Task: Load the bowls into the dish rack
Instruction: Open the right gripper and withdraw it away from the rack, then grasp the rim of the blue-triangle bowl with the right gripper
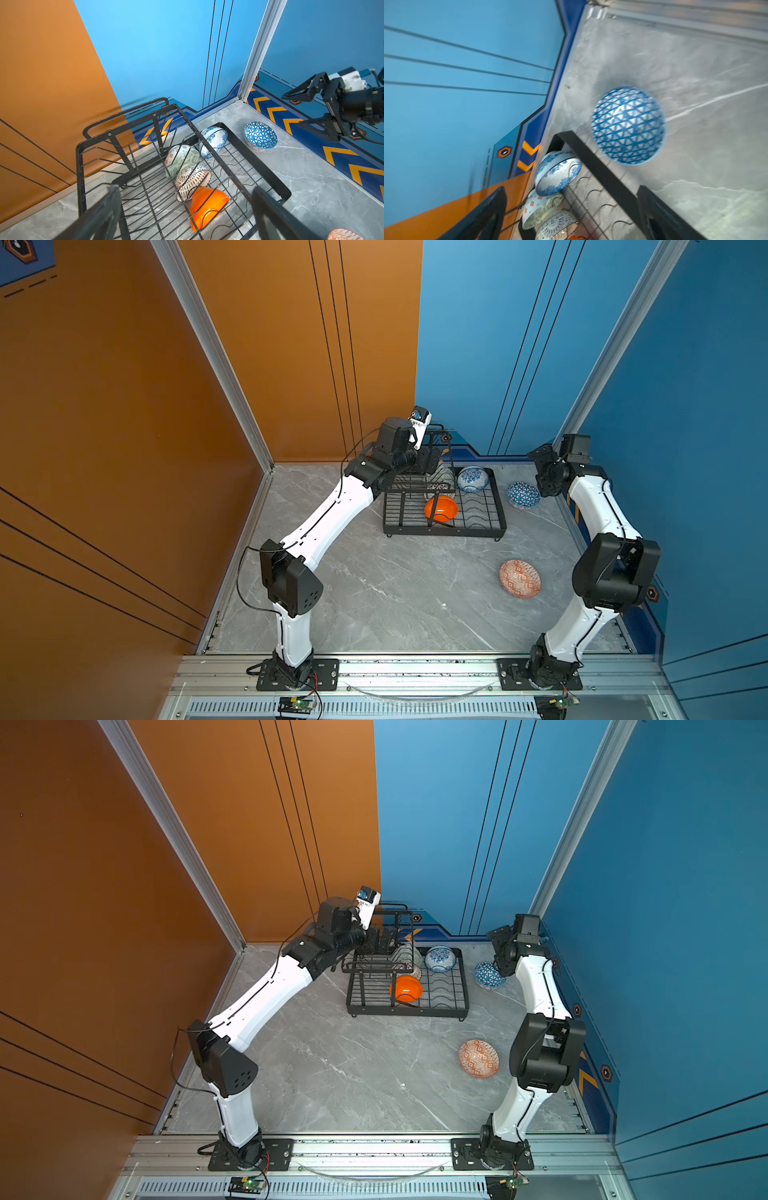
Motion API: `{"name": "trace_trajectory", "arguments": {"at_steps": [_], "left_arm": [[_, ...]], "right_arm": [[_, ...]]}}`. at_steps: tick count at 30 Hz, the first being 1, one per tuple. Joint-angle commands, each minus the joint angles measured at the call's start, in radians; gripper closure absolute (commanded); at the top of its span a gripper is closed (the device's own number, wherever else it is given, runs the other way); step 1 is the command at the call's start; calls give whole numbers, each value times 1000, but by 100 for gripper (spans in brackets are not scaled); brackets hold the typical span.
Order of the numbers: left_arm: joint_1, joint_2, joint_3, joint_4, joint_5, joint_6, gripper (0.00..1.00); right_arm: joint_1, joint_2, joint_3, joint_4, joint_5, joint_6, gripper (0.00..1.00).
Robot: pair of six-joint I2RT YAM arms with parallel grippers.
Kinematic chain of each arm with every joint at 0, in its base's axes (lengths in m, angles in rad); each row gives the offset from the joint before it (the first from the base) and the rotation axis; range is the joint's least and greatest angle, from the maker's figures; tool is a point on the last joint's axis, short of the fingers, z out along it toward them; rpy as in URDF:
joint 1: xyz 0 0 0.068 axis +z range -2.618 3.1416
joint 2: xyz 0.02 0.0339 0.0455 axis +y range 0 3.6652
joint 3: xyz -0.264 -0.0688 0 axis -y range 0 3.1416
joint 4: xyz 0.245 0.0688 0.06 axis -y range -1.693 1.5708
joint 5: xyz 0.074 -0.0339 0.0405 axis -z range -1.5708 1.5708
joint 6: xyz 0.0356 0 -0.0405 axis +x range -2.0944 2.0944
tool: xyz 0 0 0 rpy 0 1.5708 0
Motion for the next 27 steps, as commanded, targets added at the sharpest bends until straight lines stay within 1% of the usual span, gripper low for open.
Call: {"name": "trace_trajectory", "arguments": {"at_steps": [1, 4, 8, 18, 20, 21, 27], "left_arm": [[-6, -18, 16, 18, 15, -13, 2], [-7, -24, 5, 22, 20, -21, 2], [-7, -36, -11, 21, 37, -27, 2], [-21, -79, -79, 18, 40, -21, 2], [-23, -82, -80, 13, 39, -17, 2], [-23, -84, -81, 12, 38, -15, 2], [-26, -97, -90, 4, 25, -9, 2]], "right_arm": [[-23, 8, -34, -143, 14, -101, 4], [-25, 52, -29, -168, 11, -147, 6], [-24, 123, -8, -170, -33, -162, 10], [-22, 239, 27, -169, -55, -204, 26], [-20, 249, 44, -169, -69, -209, 28], [-20, 283, 50, -170, -72, -210, 29], [-22, 326, 73, -173, -63, -227, 33]]}}
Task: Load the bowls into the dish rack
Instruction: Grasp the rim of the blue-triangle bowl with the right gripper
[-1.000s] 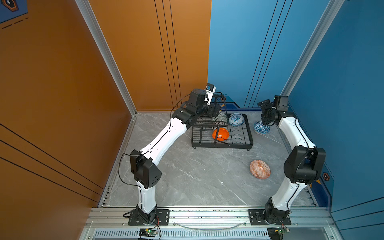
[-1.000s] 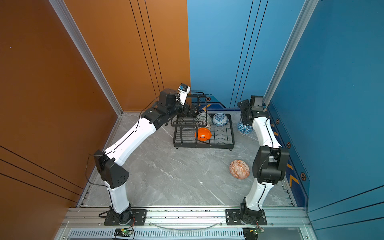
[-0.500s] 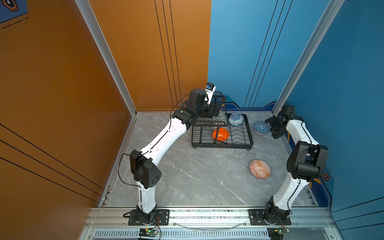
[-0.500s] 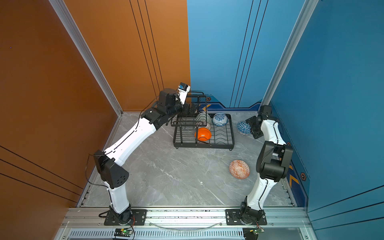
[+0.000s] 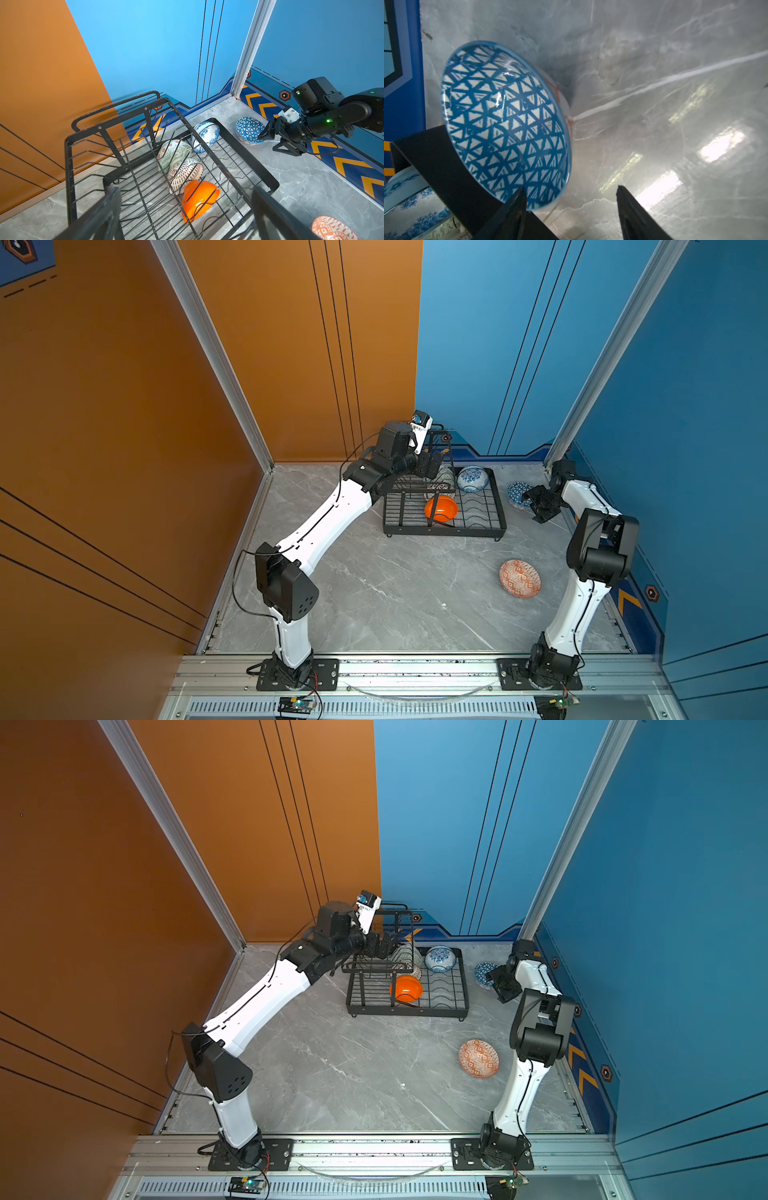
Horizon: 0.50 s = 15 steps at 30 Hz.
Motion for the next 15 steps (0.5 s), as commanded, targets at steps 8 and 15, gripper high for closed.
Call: {"name": "trace_trajectory", "arguments": {"at_steps": [8, 15], "left_arm": [[-16, -59, -26, -17, -17, 14, 2], [-23, -55, -20, -16, -24, 10, 2]], "right_arm": [[-5, 60, 41, -31, -4, -45, 44], [-10, 93, 90, -30, -6, -41, 52]]}}
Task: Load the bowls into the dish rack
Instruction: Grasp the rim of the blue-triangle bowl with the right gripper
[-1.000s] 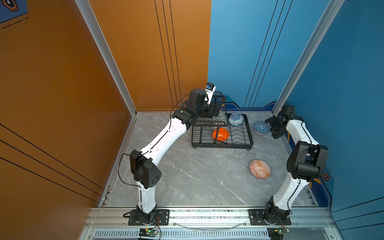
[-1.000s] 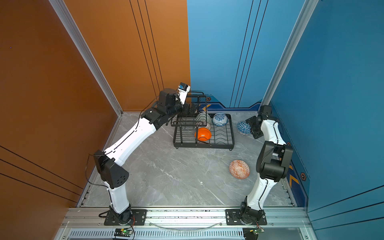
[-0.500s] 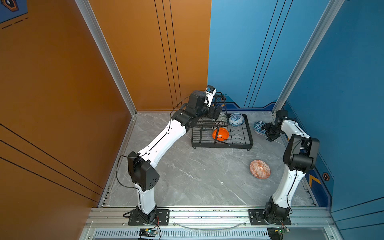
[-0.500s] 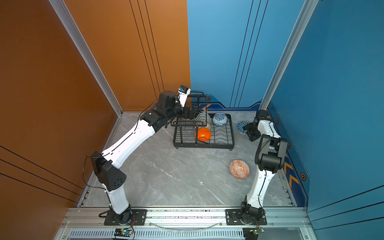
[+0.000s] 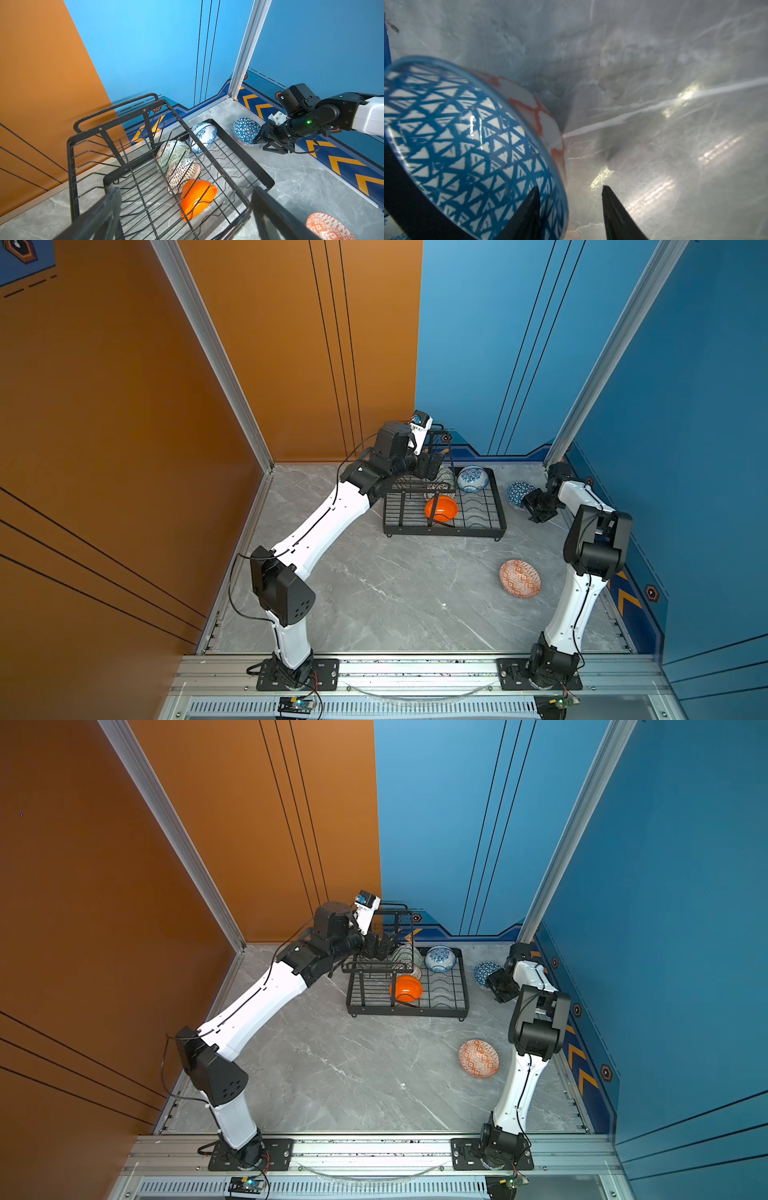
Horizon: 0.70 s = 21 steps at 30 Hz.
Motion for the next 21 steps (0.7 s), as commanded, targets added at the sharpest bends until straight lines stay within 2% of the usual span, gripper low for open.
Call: {"name": "trace_trajectory", "arguments": {"at_steps": [1, 12, 21], "left_arm": [[-11, -23, -2, -14, -21, 7, 2], [-11, -14, 18, -17, -41, 2, 2], [7, -32, -1, -17, -74, -17, 2]], "right_arm": [[-7, 29, 49, -31, -7, -9, 53], [-9, 81, 119, -30, -23, -1, 72], [-9, 34, 158, -29, -43, 14, 96]]}}
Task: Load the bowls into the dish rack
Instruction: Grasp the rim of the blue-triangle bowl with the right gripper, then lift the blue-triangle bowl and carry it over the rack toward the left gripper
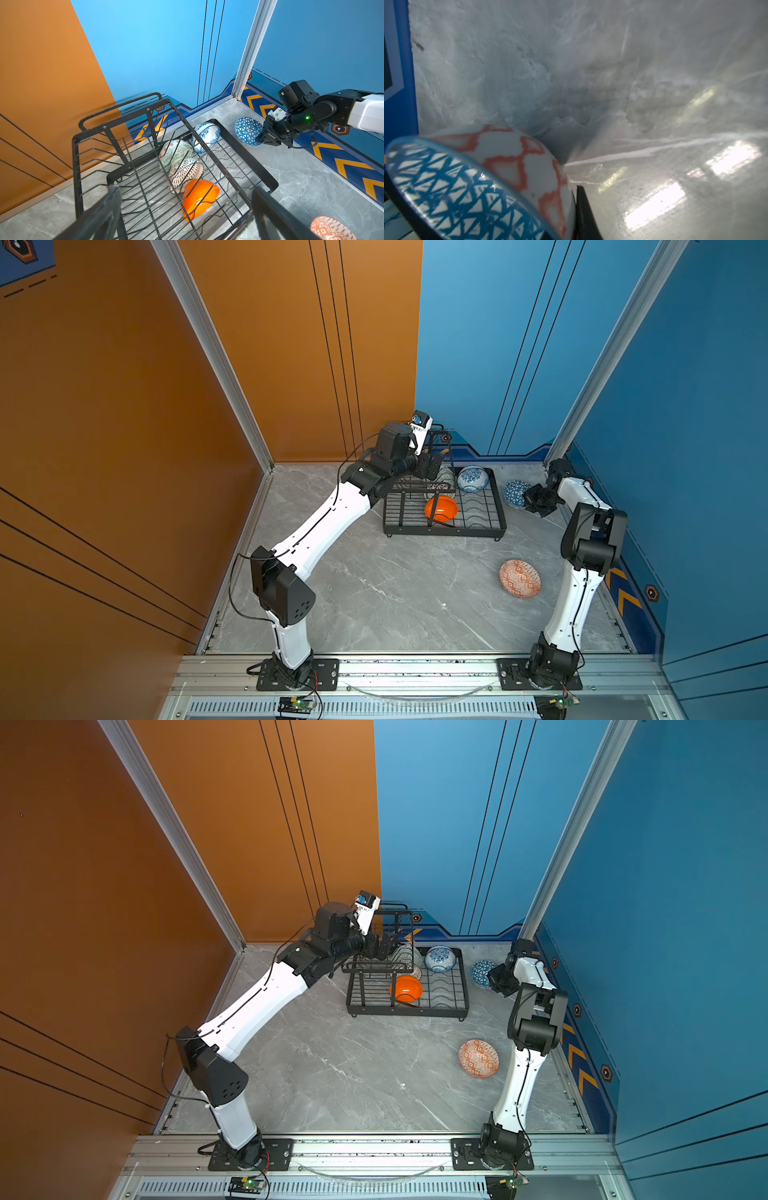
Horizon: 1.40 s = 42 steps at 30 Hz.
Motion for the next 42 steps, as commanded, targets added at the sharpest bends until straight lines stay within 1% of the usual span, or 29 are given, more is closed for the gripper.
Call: {"name": "trace_trajectory", "arguments": {"at_steps": [1, 3, 15, 22, 30, 31, 38, 42], "left_arm": [[15, -34, -2, -15, -40, -15, 2], [29, -40, -3, -14, -41, -23, 2], [97, -64, -24, -7, -23, -43, 2], [136, -87, -61, 28, -3, -97, 2], [164, -119, -105, 42, 3, -136, 2], [167, -125, -115, 48, 3, -145, 2], [226, -186, -214, 108, 20, -264, 2], [250, -209, -249, 120, 26, -290, 2]], "right_arm": [[-2, -50, 45, -17, -16, 15, 97], [-3, -76, 52, -18, -15, 20, 100], [3, -164, 106, -17, -31, 46, 100], [20, -185, 151, -24, -39, 48, 100], [71, -186, 173, -54, -40, 27, 100], [77, -214, 174, -55, -42, 22, 100], [151, -264, 240, -75, -60, -37, 100], [181, -282, 297, -89, -66, -38, 100]]}}
